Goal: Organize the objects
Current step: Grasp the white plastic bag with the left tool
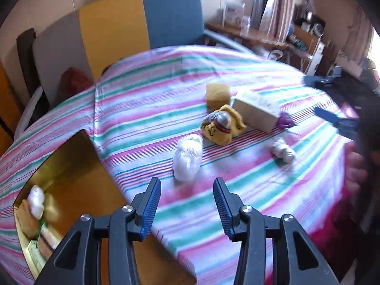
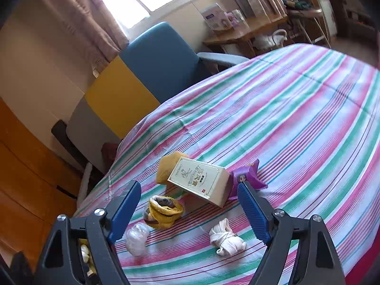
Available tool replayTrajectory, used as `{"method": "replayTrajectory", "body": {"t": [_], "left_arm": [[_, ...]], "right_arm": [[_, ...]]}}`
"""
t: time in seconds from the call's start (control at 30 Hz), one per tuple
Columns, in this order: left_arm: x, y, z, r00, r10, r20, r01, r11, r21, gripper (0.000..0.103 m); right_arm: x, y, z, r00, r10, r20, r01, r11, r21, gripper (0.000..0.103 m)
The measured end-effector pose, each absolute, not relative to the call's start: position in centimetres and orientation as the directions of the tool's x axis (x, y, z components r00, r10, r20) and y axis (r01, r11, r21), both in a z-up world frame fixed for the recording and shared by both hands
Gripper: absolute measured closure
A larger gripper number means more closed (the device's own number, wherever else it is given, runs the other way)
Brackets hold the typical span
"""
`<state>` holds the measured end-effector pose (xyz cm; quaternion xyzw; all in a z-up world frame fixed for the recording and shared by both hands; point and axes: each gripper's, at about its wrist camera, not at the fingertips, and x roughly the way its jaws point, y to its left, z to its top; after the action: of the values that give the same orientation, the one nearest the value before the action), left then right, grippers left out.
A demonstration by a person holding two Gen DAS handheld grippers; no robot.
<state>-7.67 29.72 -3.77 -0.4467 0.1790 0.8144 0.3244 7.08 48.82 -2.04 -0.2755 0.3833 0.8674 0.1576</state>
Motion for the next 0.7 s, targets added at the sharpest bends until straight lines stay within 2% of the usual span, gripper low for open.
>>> {"method": "replayTrajectory", "body": {"t": [0.33,0.37,0.4,0.57,0.7], "left_arm": [[-12.4,34.8,-9.2,-0.307,0.271,-0.912,-0.673,-0.739,0.007,0.051],[-12.7,35.2,-9.9,-0.288,0.258,-0.922,-0.675,-0.738,0.004,0.056],[-12.9,35.4,-10.5,-0.273,0.247,-0.93,-0.671,-0.741,0.0,0.069],[-10.8,34.1,-9.4,-0.276,0.331,-0.902,-0.688,-0.724,-0.055,0.07],[-7.9,31.6,-7.4,-0.27,0.416,-0.868,-0.707,-0.698,-0.115,0.07]], "right_arm": [[7.9,50.4,-2.7,-0.817,0.051,-0.574,-0.495,-0.572,0.654,0.018],[7.8,50.4,-2.7,-0.817,0.048,-0.575,-0.494,-0.572,0.654,0.018],[7.8,50.4,-2.7,-0.815,0.055,-0.577,-0.499,-0.572,0.651,0.018],[9.3,51.8,-2.6,-0.818,0.134,-0.559,-0.54,-0.512,0.668,0.02],[8.8,52.5,-3.9,-0.787,0.092,-0.61,-0.573,-0.474,0.669,0.026]]}}
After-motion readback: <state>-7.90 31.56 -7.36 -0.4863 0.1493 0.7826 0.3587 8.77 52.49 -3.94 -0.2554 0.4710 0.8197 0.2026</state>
